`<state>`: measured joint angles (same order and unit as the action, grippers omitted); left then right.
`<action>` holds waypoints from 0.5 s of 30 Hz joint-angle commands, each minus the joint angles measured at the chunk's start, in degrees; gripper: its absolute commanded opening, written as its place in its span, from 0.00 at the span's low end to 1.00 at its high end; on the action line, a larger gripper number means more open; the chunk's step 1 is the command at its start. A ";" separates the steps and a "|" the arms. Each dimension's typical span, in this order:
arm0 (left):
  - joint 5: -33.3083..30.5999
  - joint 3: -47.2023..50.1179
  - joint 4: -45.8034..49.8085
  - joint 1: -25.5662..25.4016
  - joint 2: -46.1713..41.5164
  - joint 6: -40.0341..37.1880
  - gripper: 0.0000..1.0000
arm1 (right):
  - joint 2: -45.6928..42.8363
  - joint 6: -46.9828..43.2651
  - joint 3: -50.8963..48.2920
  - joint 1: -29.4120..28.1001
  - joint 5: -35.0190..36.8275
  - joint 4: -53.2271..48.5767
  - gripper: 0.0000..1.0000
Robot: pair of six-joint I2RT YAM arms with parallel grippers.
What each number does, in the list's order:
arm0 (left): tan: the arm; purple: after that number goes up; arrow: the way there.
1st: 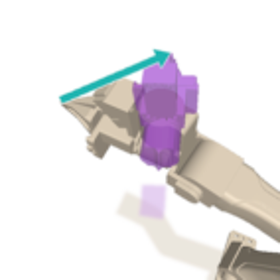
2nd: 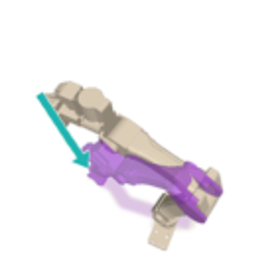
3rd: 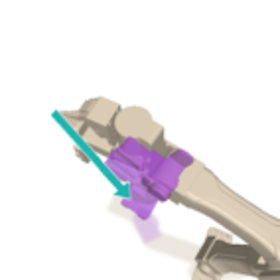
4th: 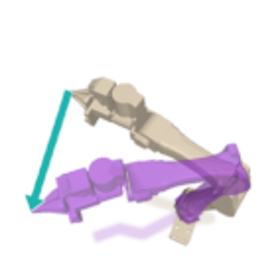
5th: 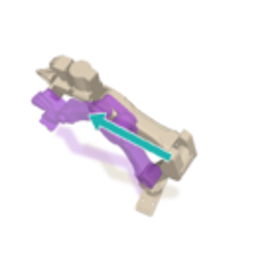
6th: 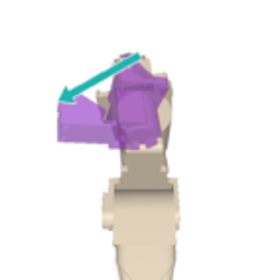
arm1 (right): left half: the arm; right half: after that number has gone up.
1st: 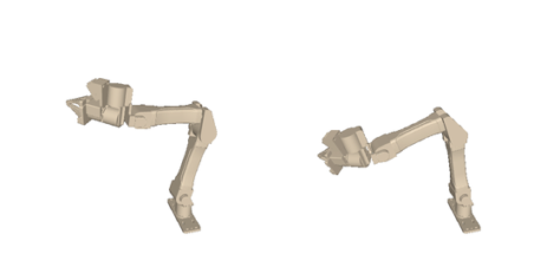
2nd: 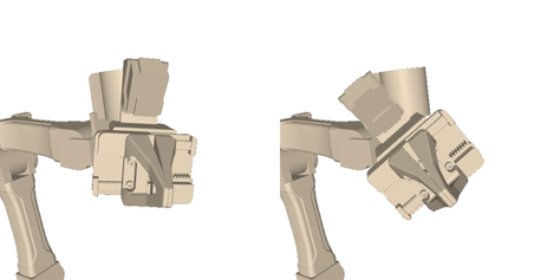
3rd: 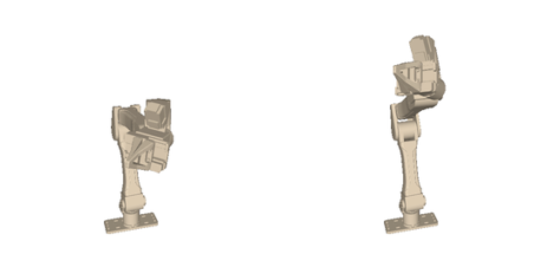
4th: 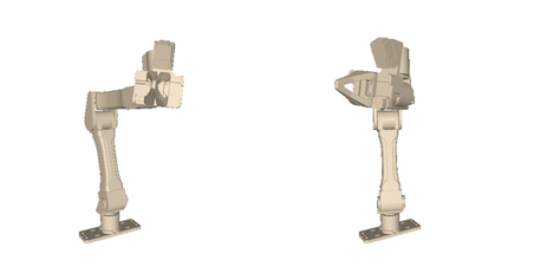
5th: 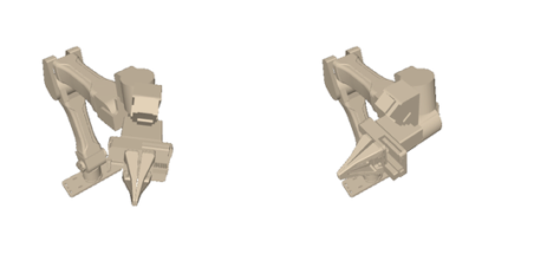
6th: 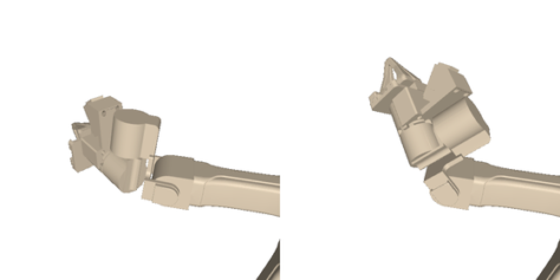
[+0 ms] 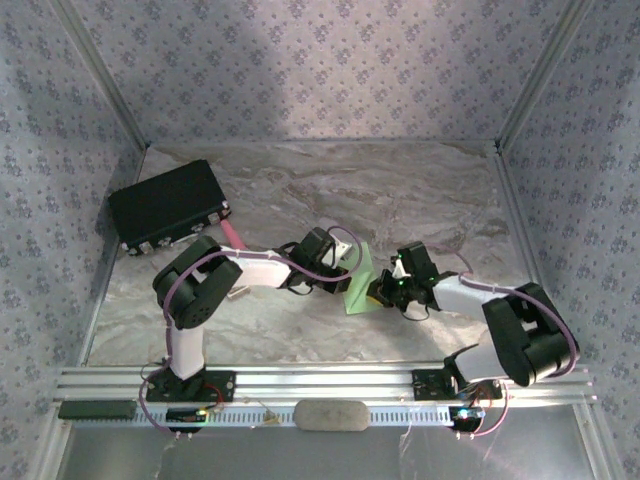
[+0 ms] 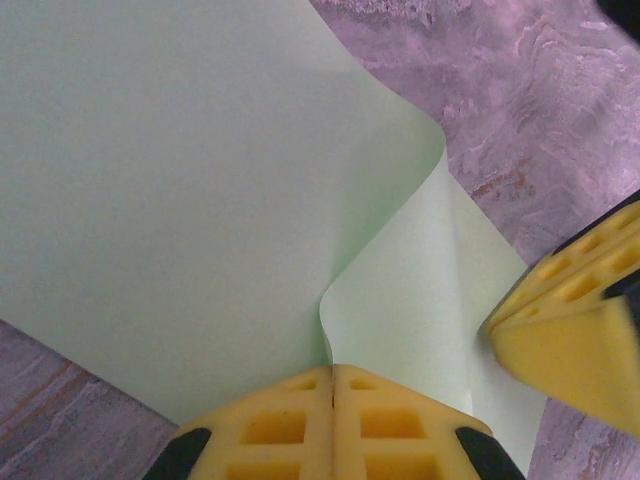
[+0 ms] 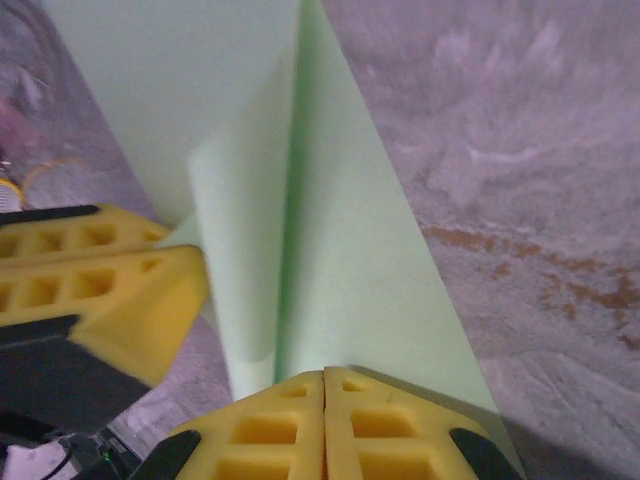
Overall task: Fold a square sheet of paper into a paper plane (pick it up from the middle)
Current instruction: Fold the triangle a second time at the center of the table.
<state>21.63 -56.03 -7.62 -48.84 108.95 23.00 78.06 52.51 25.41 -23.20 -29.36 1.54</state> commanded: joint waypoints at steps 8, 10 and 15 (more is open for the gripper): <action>-0.54 1.03 0.17 0.40 0.22 0.57 0.00 | 0.97 1.65 2.02 1.36 -5.92 9.72 0.06; -0.54 1.05 0.15 0.36 0.21 0.55 0.00 | 2.90 2.36 2.51 1.33 -7.00 12.08 0.05; -0.44 0.84 0.15 0.32 0.38 0.64 0.00 | 5.96 2.52 4.11 0.46 -8.08 14.10 0.05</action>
<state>21.65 -55.99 -7.70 -48.84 108.95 23.42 82.72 54.33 27.55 -22.15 -35.51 12.91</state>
